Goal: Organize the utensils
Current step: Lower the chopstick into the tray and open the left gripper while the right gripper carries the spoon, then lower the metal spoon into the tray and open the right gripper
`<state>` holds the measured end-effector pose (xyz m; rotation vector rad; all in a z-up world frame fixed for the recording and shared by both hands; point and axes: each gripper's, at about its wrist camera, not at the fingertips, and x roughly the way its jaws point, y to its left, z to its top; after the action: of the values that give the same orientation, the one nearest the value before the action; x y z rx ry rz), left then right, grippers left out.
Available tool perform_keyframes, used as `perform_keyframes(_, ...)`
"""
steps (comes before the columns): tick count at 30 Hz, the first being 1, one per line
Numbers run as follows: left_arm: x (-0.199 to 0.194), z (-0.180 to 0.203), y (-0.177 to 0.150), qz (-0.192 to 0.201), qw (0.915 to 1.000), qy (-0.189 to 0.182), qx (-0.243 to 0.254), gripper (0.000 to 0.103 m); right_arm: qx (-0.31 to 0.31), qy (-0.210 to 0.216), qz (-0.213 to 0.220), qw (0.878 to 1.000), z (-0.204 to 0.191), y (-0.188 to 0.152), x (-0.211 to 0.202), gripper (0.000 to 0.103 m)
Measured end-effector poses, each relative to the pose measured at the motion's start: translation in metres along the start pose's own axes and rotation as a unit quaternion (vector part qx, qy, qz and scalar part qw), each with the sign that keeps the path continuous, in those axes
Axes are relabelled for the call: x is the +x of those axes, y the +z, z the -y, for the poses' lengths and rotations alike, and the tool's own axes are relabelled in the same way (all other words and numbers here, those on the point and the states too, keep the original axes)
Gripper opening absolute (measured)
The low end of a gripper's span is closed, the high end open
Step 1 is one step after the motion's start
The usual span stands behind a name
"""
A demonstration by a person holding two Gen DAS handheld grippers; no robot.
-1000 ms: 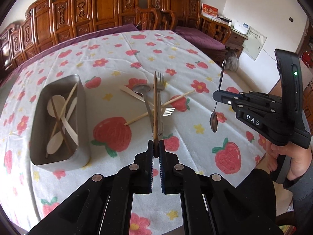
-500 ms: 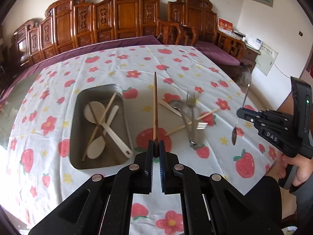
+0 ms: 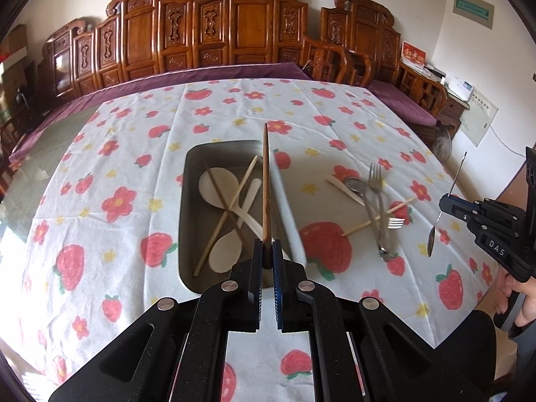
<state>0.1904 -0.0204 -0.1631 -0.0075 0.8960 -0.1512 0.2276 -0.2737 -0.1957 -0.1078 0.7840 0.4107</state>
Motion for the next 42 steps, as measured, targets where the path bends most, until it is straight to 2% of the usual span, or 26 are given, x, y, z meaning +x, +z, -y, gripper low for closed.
perform_keyframes(10,0.017,-0.026,-0.014,-0.018,0.9998,0.002,-0.008,0.005,-0.008,0.012,-0.003,1.0,-0.023,0.016,0.017,0.005)
perform_keyframes(21,0.036,-0.038,-0.013,-0.023,0.9996,-0.011,-0.011,0.005,-0.02,0.021,-0.009,1.0,-0.042,0.03,0.034,0.005)
perform_keyframes(22,0.037,-0.039,-0.013,-0.024,0.9996,-0.01,-0.011,0.005,-0.02,0.022,-0.01,1.0,-0.043,0.03,0.035,0.005)
perform_keyframes(24,0.038,-0.041,-0.012,-0.021,0.9996,-0.01,-0.012,0.015,-0.023,0.024,-0.012,0.999,-0.048,0.033,0.038,0.005)
perform_keyframes(25,0.038,-0.042,-0.012,-0.019,0.9997,-0.009,-0.012,0.026,-0.026,0.025,-0.013,0.999,-0.052,0.034,0.039,0.005)
perform_keyframes(26,0.037,-0.044,-0.012,-0.014,0.9998,-0.008,-0.013,0.031,-0.031,0.026,-0.013,0.999,-0.056,0.036,0.039,0.005)
perform_keyframes(32,0.024,-0.055,-0.006,0.014,0.9997,-0.008,-0.016,0.033,-0.039,0.039,-0.008,0.998,-0.074,0.051,0.04,0.005)
perform_keyframes(42,0.005,-0.086,-0.004,0.045,0.9983,0.036,-0.014,0.033,-0.053,0.062,-0.005,0.997,-0.118,0.077,0.052,0.005)
